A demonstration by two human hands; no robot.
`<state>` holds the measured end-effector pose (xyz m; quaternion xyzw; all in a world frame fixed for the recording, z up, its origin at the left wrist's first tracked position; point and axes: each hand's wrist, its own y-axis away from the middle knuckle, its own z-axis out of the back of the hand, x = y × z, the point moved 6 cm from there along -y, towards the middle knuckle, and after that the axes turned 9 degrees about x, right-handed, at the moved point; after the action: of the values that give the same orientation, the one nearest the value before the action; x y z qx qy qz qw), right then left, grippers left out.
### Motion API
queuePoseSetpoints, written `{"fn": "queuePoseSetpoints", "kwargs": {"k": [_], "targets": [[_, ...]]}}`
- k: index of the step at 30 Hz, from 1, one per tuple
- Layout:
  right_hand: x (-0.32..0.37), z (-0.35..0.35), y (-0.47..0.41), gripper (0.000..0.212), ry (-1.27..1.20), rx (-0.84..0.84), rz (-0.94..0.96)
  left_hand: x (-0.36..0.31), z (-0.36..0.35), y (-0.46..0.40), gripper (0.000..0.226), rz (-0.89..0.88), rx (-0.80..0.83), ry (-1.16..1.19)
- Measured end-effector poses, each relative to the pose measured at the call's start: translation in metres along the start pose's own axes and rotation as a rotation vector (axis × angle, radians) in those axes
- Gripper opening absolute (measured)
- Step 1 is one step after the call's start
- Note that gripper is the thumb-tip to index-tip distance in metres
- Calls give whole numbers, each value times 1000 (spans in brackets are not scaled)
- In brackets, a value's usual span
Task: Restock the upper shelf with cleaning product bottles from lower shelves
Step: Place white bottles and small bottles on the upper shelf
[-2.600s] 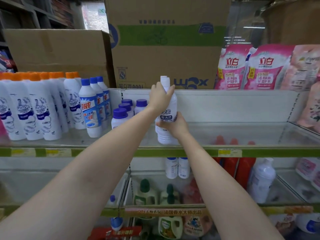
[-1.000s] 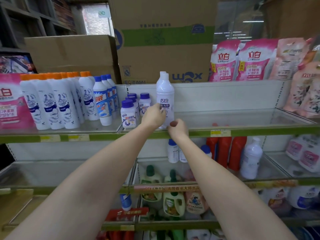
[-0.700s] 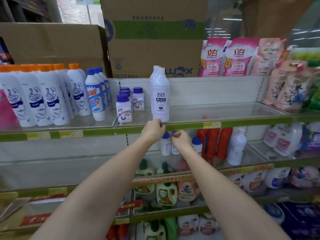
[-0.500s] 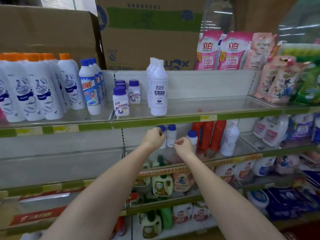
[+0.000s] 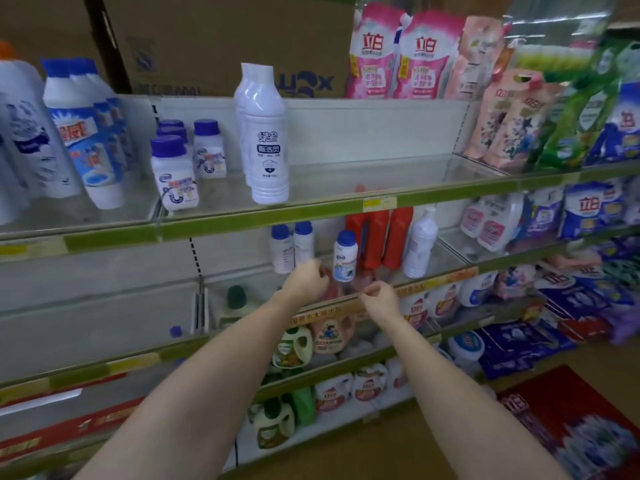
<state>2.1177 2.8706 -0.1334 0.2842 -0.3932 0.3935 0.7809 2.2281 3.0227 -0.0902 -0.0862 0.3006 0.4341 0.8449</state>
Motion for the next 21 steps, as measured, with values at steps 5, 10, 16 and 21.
{"fn": "queuePoseSetpoints", "kwargs": {"k": [5, 10, 16, 21], "targets": [[-39, 30, -41, 15, 9, 11, -57, -26, -36, -48, 14, -25, 100, -72], [-75, 77, -96, 8, -50, -29, -106, -56, -77, -115, 12, 6, 116, -32], [-124, 119, -160, 23, -153, -48, -146, -100, -124, -187, 9, 22, 145, -120], [-144, 137, -205, 39, -186, -37, -141, -125, -147, -226, 9, 32, 161, -97]]}}
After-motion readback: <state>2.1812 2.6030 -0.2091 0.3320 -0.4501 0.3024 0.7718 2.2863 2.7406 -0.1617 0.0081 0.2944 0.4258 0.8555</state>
